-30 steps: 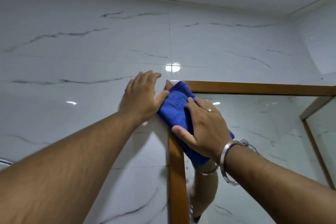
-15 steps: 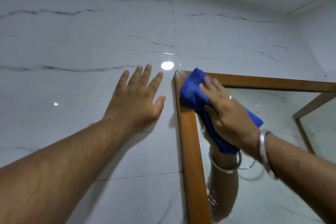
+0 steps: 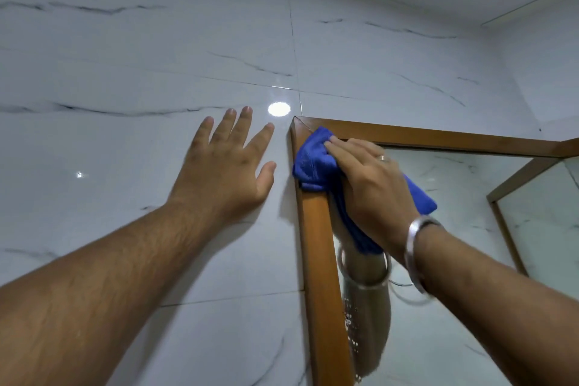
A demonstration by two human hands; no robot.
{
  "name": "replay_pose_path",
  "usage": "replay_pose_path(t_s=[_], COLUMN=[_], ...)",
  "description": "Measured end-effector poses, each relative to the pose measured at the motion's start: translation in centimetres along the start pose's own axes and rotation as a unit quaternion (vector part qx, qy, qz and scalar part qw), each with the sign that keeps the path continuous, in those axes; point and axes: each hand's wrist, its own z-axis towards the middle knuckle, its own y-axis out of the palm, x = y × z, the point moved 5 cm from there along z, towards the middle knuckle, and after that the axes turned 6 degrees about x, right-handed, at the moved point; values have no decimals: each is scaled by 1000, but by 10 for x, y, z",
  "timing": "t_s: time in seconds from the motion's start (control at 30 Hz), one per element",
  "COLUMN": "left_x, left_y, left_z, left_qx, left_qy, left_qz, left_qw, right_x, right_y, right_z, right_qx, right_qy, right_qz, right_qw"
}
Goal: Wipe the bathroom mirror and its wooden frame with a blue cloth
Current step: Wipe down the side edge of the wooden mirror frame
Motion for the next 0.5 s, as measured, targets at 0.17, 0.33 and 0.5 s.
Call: replay_pose_path(t_s=[0.17,0.33,0.5], left_x=[-1,-1,0], left_y=[-1,1,-2], left_z=[1,-1,-3], left_qx=[-3,-5,-6], left_qy=[2,1,-4], left_qz=[-5,-2,-6], left_qw=[1000,1000,1000], right_x=[-7,-37,-14], right_y=[1,-11,-10], right_z=[-78,-201,-92], right_qx=[-27,-59,-9], right_qy=[30,-70,-28], right_qz=[105,51,51], right_qw=[994,995,998])
